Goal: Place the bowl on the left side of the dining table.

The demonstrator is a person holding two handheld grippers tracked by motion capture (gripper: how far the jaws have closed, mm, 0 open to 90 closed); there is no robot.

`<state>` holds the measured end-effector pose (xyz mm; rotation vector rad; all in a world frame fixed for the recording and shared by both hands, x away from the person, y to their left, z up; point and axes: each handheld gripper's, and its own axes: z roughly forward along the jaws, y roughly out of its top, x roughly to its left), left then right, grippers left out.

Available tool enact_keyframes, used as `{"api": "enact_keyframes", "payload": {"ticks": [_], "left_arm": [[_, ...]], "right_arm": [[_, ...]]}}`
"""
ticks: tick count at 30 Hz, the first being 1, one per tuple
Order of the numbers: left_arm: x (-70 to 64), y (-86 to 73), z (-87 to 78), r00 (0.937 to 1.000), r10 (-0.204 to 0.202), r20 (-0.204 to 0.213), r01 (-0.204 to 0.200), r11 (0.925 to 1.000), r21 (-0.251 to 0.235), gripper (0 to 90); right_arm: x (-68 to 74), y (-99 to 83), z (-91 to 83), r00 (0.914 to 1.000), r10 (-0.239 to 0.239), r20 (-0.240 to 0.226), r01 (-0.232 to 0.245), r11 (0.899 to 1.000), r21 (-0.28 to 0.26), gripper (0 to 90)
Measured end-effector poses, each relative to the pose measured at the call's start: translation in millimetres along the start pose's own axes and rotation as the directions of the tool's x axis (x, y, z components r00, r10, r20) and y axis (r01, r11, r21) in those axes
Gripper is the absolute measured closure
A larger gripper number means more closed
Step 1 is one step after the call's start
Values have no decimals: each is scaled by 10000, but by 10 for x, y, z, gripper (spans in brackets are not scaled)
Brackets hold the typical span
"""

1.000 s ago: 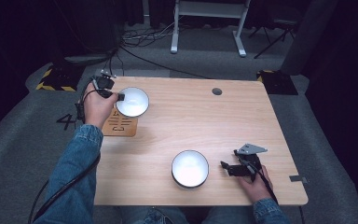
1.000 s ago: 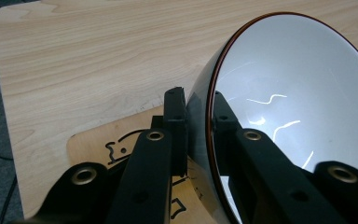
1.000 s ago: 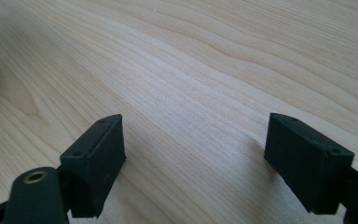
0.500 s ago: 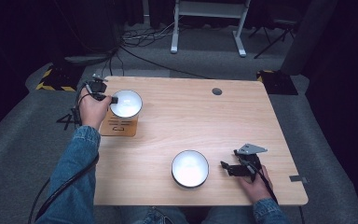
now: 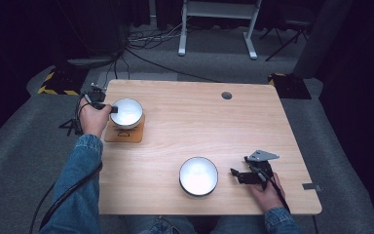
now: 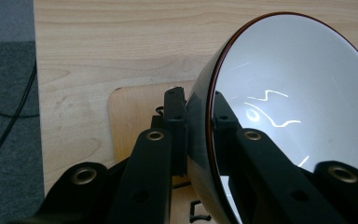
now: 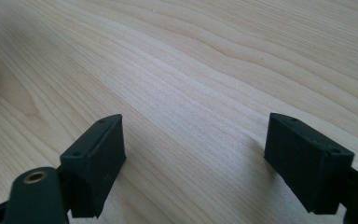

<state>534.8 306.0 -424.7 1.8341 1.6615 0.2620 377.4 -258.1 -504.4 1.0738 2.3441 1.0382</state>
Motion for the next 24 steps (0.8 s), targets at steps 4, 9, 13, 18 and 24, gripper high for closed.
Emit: {"api": "enact_keyframes", "payload": {"ticks": [4,9,13,18,24], "left_arm": [[59,-45,47,9997,-245,-46,245,9997,89,815],[112,-84,90,9998,-212,-16,212,9993,298,815],[133,-91,94,9992,-370,-151,374,9989,271,815],[201,-113,101,9985,-515,-183,524,9973,516,815],[192,-127,144,9970,-753,-176,760,9963,400,815]], "right_arm": [[0,0,0,10000,-2,1,2,10000,-1,205],[0,0,1,10000,-2,6,2,10000,1,205],[0,0,1,10000,-5,7,5,10000,0,205],[0,0,1,10000,-3,7,3,10000,1,205],[-1,1,1,10000,-8,11,8,10000,3,205]]}}
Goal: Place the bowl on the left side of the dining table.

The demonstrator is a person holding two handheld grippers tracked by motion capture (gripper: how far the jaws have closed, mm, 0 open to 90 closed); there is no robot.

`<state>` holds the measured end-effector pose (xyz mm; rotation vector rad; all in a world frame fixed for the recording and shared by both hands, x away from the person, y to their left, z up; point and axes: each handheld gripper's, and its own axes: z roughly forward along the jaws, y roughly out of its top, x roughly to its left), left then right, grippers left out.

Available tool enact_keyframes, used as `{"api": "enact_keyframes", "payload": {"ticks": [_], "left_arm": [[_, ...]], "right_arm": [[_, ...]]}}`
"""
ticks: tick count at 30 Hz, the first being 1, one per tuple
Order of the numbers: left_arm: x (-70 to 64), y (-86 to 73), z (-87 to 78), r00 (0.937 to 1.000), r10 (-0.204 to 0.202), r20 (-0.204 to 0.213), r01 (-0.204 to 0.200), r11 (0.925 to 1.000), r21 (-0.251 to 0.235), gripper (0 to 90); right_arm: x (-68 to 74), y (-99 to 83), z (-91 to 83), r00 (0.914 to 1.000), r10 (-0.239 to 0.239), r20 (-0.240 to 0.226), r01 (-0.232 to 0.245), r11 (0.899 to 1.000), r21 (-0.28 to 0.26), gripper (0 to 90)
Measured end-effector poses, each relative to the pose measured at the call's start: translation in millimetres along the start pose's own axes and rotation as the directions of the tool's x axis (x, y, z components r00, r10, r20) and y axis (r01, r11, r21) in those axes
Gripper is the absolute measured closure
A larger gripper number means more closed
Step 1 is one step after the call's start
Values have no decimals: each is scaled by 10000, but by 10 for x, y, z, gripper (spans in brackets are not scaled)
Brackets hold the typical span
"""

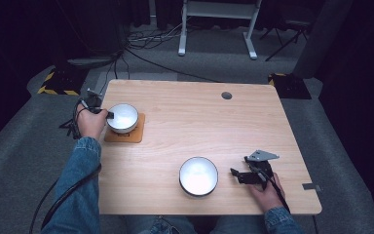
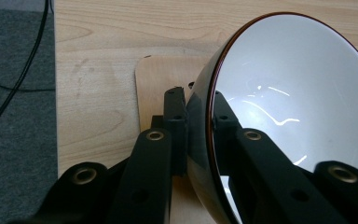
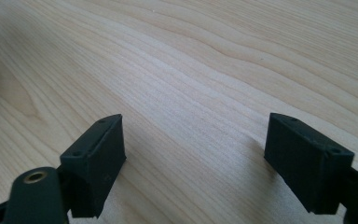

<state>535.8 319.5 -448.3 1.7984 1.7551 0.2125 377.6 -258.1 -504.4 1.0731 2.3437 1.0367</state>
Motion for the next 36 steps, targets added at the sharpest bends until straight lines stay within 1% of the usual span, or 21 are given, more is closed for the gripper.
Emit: {"api": "enact_keyframes", "payload": {"ticks": [2,7,9,10,12,13,14,15,16,17,18,19,20,21,22,24,27,31,32,33,36], "left_arm": [[7,3,3,9998,199,5,-199,9997,143,815],[19,-1,14,9999,113,131,-115,9998,147,814],[32,-12,33,9996,-61,280,57,9999,119,813],[25,-20,47,9986,-366,369,368,9993,-39,812],[43,-20,44,9989,-275,380,273,9996,60,812],[56,-25,43,9992,-106,375,106,9999,5,810],[38,-28,47,9997,-142,211,147,9996,-227,809],[44,-21,25,9997,138,201,-132,9995,-278,794],[26,-15,13,9998,145,153,-136,9984,-550,766],[2,-6,0,9998,179,-29,-181,9964,-833,719],[-14,8,-18,9973,584,-448,-627,9929,-1010,656],[-14,8,-18,9973,584,-448,-627,9929,-1010,605],[-46,33,-64,9883,1142,-1014,-1258,9851,-1170,570],[-60,38,-83,9849,1301,-1146,-1446,9810,-1290,541],[-79,41,-101,9854,1260,-1144,-1418,9796,-1421,514],[-108,46,-140,9838,1400,-1121,-1565,9754,-1553,461],[-156,42,-208,9801,1629,-1138,-1817,9665,-1812,432],[-205,39,-322,9761,2005,-840,-2136,9562,-2002,403],[-205,39,-322,9761,2005,-840,-2136,9562,-2002,396],[-239,28,-383,9708,2257,-815,-2378,9504,-2003,393],[-292,-4,-470,9658,2509,-659,-2593,9422,-2121,390]], "right_arm": [[0,0,0,10000,-1,3,1,10000,1,205],[0,0,0,10000,1,-1,-1,10000,-3,205],[0,0,0,10000,8,0,-8,10000,0,205],[0,0,0,10000,1,-1,-1,10000,0,205],[0,0,0,10000,1,2,-1,10000,-4,205],[0,0,0,10000,-2,1,2,10000,-1,205],[0,0,0,10000,1,2,-1,10000,-3,205],[0,0,0,10000,4,0,-4,10000,-1,205],[0,0,0,10000,3,0,-3,10000,0,205],[0,0,0,10000,7,0,-7,10000,1,205],[0,0,0,10000,0,2,0,10000,-1,205],[0,0,0,10000,5,-1,-5,10000,0,205],[0,0,0,10000,1,-1,-1,10000,-1,205],[0,0,0,10000,3,1,-3,10000,2,205],[0,0,0,10000,-1,0,1,10000,0,205],[0,0,0,10000,0,0,0,10000,0,205],[0,0,0,10000,1,0,-1,10000,0,205],[0,0,0,10000,1,0,-1,10000,0,205],[0,0,0,10000,1,0,-1,10000,0,205],[0,0,0,10000,-1,-1,1,10000,-3,205],[0,0,0,10000,2,-3,-2,10000,0,205]]}}
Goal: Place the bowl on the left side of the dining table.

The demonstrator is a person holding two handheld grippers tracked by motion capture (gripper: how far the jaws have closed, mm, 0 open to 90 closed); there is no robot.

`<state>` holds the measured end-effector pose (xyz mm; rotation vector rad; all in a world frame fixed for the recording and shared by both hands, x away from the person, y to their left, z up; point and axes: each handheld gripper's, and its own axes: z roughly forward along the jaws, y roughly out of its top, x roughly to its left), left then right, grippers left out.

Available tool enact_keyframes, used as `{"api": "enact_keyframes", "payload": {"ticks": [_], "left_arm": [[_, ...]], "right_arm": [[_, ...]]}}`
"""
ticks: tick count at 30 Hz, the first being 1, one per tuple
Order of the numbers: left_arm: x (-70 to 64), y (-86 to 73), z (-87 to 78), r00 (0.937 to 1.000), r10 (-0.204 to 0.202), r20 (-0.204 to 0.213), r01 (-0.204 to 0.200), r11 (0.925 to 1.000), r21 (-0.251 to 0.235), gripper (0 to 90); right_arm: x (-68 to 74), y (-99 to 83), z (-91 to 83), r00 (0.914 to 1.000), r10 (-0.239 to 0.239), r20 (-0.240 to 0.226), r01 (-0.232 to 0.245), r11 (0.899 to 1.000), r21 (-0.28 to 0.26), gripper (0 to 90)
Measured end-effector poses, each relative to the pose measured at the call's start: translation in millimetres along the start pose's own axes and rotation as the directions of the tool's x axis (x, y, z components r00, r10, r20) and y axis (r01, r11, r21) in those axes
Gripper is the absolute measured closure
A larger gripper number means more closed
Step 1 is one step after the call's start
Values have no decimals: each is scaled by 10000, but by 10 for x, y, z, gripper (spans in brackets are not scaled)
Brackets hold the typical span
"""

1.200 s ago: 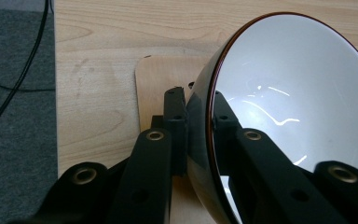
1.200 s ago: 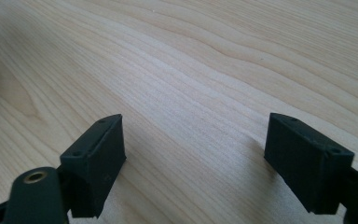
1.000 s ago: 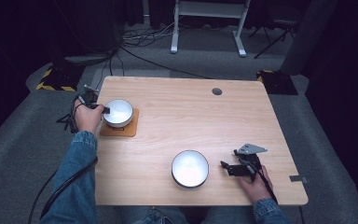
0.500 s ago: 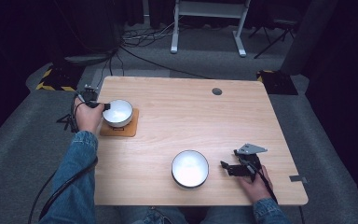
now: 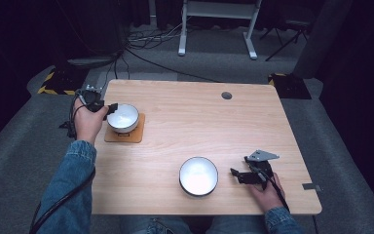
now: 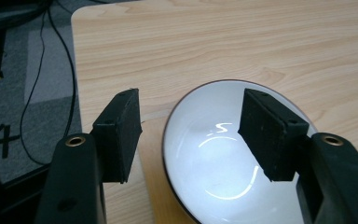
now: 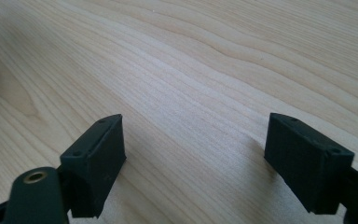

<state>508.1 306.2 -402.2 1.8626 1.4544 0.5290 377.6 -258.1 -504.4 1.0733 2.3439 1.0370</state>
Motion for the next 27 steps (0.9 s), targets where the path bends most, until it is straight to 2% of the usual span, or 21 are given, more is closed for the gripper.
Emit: {"api": "enact_keyframes", "payload": {"ticks": [2,3,9,16,18,20,24,27], "left_arm": [[-24,-3,-29,10000,29,50,-29,10000,-35,388],[-60,-11,-97,9996,233,169,-232,9997,-81,388],[-178,-47,-291,9968,655,450,-646,9977,-219,386],[-313,-87,-460,9906,1055,866,-1032,9942,-307,384],[-389,-103,-539,9854,1353,1033,-1328,9907,-308,384],[-419,-110,-565,9836,1412,1122,-1384,9898,-323,384],[-590,-147,-686,9706,1951,1408,-1909,9807,-428,381],[-713,-162,-778,9621,2414,1268,-2323,9692,-822,386]], "right_arm": [[0,0,0,10000,2,1,-2,10000,-2,205],[0,0,0,10000,2,0,-2,10000,-2,205],[0,0,0,10000,1,1,-1,10000,-2,205],[0,0,0,10000,1,2,-1,10000,-2,205],[0,0,0,10000,2,2,-2,10000,2,205],[0,0,0,10000,-2,4,2,10000,1,205],[0,0,0,10000,1,2,-1,10000,0,205],[0,0,0,10000,-7,2,7,10000,-3,205]]}}
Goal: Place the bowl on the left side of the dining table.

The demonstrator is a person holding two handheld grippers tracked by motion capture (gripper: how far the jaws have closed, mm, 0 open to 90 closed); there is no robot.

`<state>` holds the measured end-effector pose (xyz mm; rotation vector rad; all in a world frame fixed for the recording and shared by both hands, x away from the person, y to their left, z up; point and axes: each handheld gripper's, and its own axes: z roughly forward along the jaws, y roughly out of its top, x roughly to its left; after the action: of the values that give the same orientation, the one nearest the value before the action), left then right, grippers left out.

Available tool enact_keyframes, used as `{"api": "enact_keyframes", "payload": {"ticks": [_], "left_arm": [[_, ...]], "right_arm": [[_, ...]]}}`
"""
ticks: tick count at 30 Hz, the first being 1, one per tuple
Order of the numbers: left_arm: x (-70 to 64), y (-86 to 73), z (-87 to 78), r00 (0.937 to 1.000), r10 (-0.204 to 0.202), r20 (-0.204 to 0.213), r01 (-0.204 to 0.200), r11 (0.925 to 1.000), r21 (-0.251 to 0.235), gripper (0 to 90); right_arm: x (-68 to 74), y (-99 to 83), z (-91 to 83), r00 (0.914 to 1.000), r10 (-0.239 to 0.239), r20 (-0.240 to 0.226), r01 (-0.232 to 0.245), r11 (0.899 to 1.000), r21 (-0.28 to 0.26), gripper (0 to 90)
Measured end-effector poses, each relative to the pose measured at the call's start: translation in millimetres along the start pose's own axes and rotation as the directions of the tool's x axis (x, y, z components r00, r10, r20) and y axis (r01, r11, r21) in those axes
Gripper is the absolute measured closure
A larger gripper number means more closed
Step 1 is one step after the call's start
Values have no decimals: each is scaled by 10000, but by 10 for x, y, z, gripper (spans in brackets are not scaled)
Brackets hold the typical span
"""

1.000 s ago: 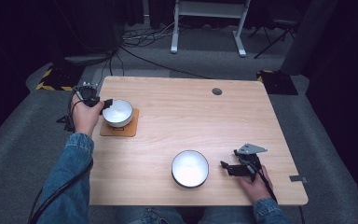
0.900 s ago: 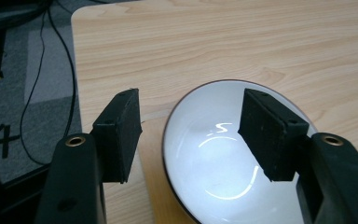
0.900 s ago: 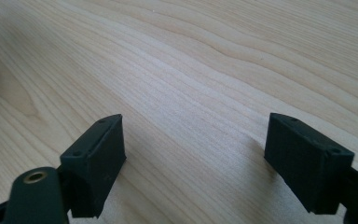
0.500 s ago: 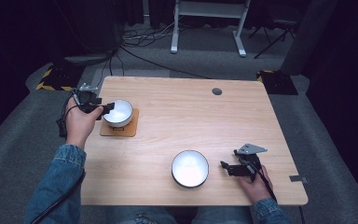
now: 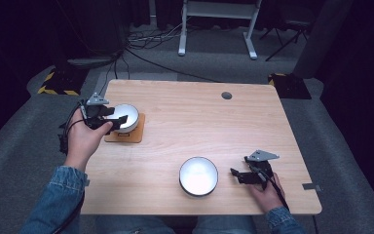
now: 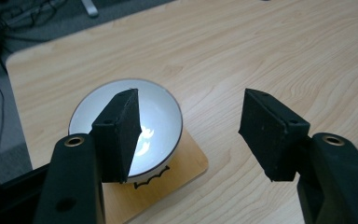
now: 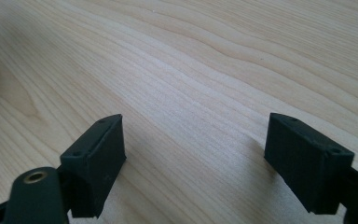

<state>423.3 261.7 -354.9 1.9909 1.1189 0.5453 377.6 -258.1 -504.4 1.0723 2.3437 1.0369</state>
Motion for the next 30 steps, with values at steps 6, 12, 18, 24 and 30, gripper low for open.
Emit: {"api": "enact_keyframes", "payload": {"ticks": [6,12,18,24,30], "left_arm": [[-217,8,-99,9967,704,405,-718,9969,330,384],[-349,-41,-165,9929,856,827,-897,9948,474,384],[-495,-100,-250,9853,1118,1288,-1195,9914,537,384],[-625,-201,-310,9787,1170,1688,-1256,9912,418,387],[-690,-289,-333,9742,1221,1896,-1313,9907,368,388]], "right_arm": [[7,4,-1,10000,83,-14,-83,10000,30,205],[6,4,-1,10000,54,-5,-54,10000,40,205],[1,3,1,10000,0,-1,0,10000,22,205],[4,4,0,10000,37,-3,-37,10000,36,205],[6,5,-1,10000,52,-2,-52,10000,42,205]]}}
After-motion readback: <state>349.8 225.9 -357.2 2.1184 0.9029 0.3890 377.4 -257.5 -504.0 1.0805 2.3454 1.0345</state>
